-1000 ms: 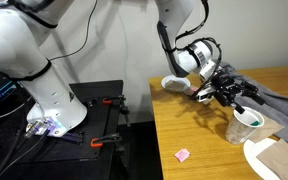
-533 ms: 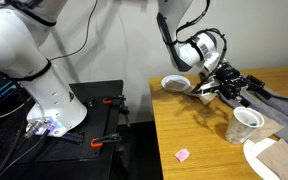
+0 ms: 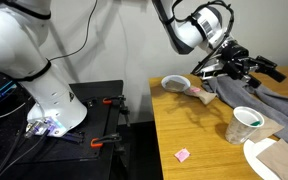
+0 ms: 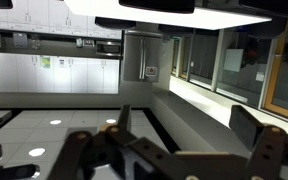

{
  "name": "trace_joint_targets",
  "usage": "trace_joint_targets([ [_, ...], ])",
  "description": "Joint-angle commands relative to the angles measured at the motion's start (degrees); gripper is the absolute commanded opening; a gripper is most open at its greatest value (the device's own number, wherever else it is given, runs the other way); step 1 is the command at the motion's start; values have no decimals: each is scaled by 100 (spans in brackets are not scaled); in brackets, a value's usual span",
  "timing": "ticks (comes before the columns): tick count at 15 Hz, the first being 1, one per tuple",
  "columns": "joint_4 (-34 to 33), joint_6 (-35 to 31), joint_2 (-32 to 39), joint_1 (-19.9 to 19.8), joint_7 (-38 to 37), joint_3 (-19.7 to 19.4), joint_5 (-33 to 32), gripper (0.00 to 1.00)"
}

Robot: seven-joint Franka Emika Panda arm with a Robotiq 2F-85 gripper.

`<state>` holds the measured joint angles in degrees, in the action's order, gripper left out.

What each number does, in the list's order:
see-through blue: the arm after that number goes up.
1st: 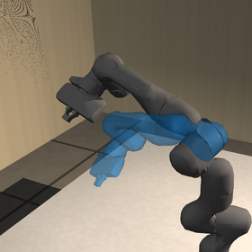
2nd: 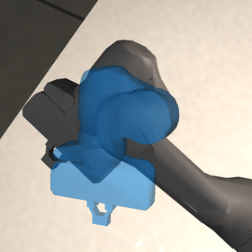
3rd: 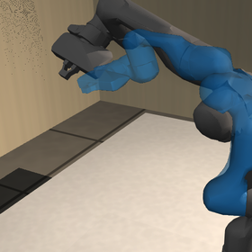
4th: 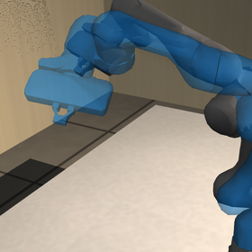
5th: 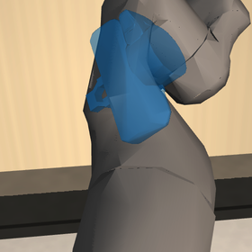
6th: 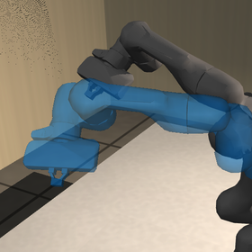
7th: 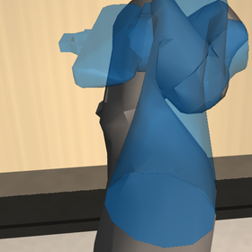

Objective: Put the green pen inside the white cup

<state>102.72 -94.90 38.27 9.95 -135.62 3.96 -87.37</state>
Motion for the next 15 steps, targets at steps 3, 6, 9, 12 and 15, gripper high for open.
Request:
trace_joint_targets([
  [3, 778, 8, -1093, -89, 453, 138, 137, 100],
  [6, 987, -40, -1448, -107, 590, 151, 113, 100],
  [9, 1173, -171, -1716, -133, 690, 163, 33, 100],
  [12, 932, -31, -1458, -86, 523, 149, 21, 100],
  [15, 931, -31, -1416, -86, 511, 150, 21, 100],
])
